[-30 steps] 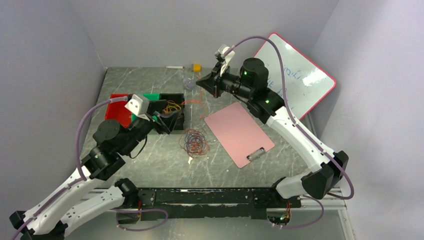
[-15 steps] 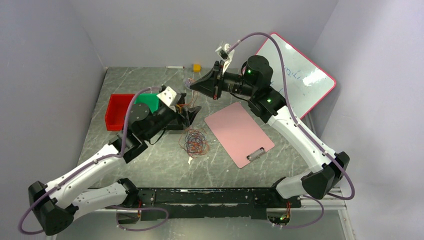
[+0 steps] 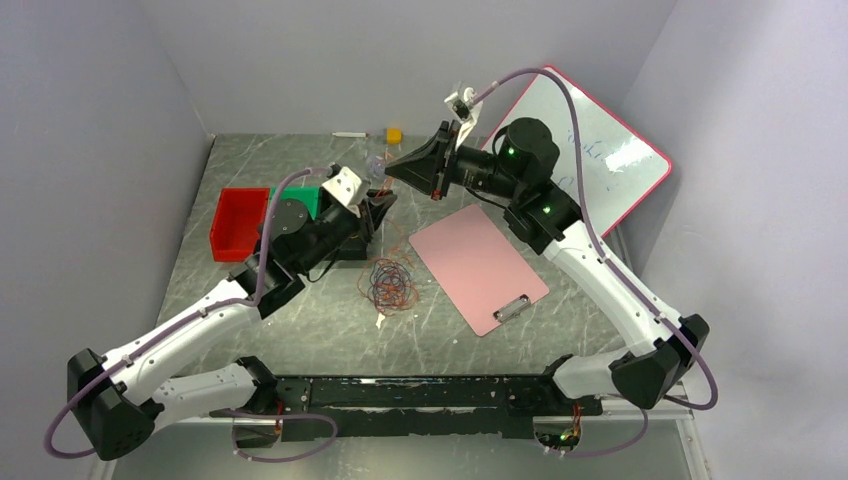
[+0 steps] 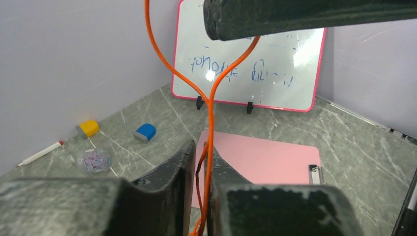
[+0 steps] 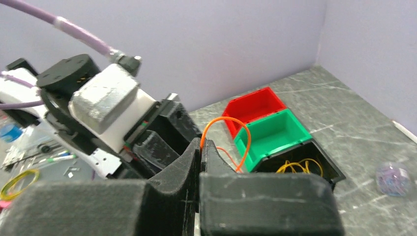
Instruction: Untangle the cables
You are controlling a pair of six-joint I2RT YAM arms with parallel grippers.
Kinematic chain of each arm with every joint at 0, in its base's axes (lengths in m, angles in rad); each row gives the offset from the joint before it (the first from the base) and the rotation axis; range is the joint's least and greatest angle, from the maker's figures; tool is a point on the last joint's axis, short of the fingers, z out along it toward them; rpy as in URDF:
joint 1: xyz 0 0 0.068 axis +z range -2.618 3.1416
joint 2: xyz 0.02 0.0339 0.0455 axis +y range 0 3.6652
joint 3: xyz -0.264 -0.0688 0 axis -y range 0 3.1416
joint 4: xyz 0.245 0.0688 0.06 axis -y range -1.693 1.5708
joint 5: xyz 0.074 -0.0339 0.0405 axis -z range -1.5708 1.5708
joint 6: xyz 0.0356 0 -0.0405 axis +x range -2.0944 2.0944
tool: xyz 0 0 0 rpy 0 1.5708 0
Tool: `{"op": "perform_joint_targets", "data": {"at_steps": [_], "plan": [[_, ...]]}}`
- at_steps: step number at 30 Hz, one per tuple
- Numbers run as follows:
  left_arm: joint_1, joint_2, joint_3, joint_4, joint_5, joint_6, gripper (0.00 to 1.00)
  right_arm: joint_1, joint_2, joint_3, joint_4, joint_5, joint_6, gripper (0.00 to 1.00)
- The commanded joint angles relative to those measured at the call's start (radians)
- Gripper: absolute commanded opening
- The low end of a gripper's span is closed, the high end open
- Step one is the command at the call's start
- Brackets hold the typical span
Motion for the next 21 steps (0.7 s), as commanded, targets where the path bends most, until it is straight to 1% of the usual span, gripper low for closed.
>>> {"op": "perform_joint_targets", "data": {"at_steps": [1, 3, 4, 7, 9, 12, 15, 21], "plan": [[-0.007, -0.028, 0.043, -0.030, -0.011, -0.046, 0.15, 0.002, -0.039, -0.040, 0.008, 0.156, -0.018, 0.03], [-0.007, -0.033, 0.054, -0.074, -0.030, -0.059, 0.09, 0.003, -0.053, -0.062, 0.007, 0.219, -0.021, 0.05], [-0.008, -0.035, 0.061, -0.099, -0.057, -0.068, 0.07, 0.003, -0.061, -0.075, 0.007, 0.247, -0.025, 0.09], [-0.004, -0.043, 0.083, -0.188, -0.151, -0.083, 0.07, 0.002, -0.079, -0.104, 0.003, 0.336, -0.036, 0.23], [0.014, -0.051, 0.096, -0.234, -0.207, -0.093, 0.07, 0.002, -0.090, -0.121, 0.001, 0.373, -0.041, 0.34], [0.090, -0.056, 0.136, -0.319, -0.224, -0.115, 0.07, 0.002, -0.105, -0.149, -0.008, 0.401, -0.053, 0.46], [0.202, -0.056, 0.176, -0.410, -0.205, -0.135, 0.07, 0.003, -0.125, -0.197, -0.004, 0.431, -0.056, 0.51], [0.439, -0.041, 0.220, -0.532, -0.162, -0.146, 0.07, 0.003, -0.166, -0.302, -0.026, 0.488, -0.063, 0.52]]}}
